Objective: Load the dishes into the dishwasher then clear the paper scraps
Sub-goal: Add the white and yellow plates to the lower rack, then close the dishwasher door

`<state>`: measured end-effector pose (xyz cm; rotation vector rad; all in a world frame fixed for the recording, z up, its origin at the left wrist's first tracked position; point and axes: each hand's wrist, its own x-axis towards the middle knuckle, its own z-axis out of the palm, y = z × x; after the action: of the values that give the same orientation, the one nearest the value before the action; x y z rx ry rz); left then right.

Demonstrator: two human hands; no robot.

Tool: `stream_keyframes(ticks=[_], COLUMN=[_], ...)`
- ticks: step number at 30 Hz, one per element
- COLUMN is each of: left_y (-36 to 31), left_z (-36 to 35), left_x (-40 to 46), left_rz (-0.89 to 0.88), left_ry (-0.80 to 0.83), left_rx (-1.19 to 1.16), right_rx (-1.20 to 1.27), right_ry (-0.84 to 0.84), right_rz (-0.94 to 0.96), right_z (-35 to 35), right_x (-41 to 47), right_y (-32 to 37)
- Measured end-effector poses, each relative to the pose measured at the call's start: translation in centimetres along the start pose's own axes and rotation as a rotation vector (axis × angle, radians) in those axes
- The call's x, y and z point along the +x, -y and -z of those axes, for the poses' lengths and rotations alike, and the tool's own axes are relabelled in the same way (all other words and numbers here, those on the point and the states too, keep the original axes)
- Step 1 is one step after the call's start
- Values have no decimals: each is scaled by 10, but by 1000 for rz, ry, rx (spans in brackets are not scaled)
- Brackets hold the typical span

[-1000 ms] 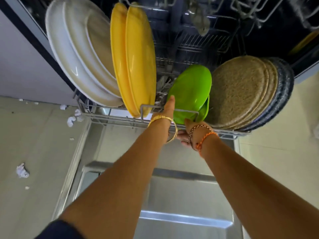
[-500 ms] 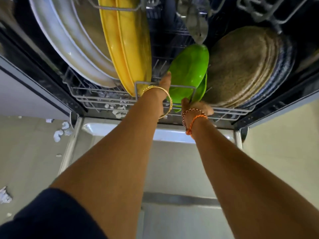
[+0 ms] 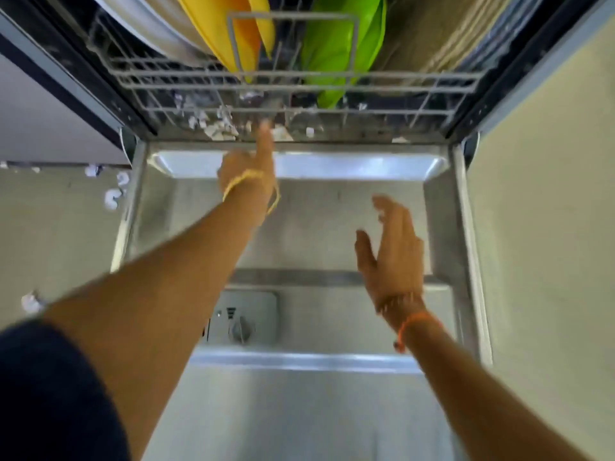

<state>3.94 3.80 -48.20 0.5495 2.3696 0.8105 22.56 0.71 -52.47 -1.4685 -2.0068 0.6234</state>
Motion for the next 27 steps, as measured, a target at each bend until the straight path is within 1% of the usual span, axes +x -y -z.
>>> stream_keyframes(ticks=[1, 2, 4, 6, 9, 10, 11, 12, 13, 14, 15, 16, 18, 19, 20, 21, 22, 23, 25, 26, 27], left_y=[26, 55, 94, 115, 145, 155, 167, 180, 196, 214, 236, 256, 291, 305, 317, 329, 338, 344, 353, 358, 365], left_z=[1, -1, -3, -5, -9, -6, -1, 7, 14, 24, 32, 42, 60, 68, 74, 79, 81, 82, 80, 77, 72], left_x=[-12, -28, -64, -101, -158, -177, -198, -217, -234, -254, -272, -291, -320, -332, -342, -349, -354, -356, -356, -354, -353], left_rz=[69, 152, 237, 248, 245, 240, 211, 162, 108, 61, 29, 12, 18, 79, 186, 320, 460, 626, 915, 1009, 1056], left_ry=[-35, -30, -24, -62, -111, -145, -181, -195, -167, -86, 13, 113, 257, 318, 367, 393, 385, 345, 268, 251, 239], left_rx=[11, 53, 110, 40, -106, -129, -124, -102, -64, -8, 70, 149, 250, 295, 352, 400, 375, 245, -178, -379, -545], right_rx=[63, 88, 161, 223, 255, 262, 294, 347, 404, 444, 451, 451, 459, 451, 431, 399, 376, 375, 490, 596, 710], right_ry=[-14, -10, 2, 36, 37, 10, -21, -58, -87, -99, -78, -16, 208, 355, 494, 613, 698, 758, 767, 716, 622], right_rz=[-26, -31, -97, -158, -202, -235, -316, -442, -584, -722, -820, -887, -995, -1060, -1153, -1272, -1398, -1508, -1615, -1635, -1640], right_z=[2, 3, 4, 8, 16, 18, 23, 28, 33, 40, 46, 54, 70, 79, 87, 92, 95, 96, 88, 81, 72], right_x=[-41, -74, -112, -146, -191, -203, -216, -229, -242, -259, -276, -297, -333, -350, -365, -379, -390, -399, -407, -410, -412], right_y=[-3, -9, -8, 4, 16, 18, 20, 21, 21, 21, 21, 21, 22, 25, 27, 28, 29, 27, 24, 21, 17])
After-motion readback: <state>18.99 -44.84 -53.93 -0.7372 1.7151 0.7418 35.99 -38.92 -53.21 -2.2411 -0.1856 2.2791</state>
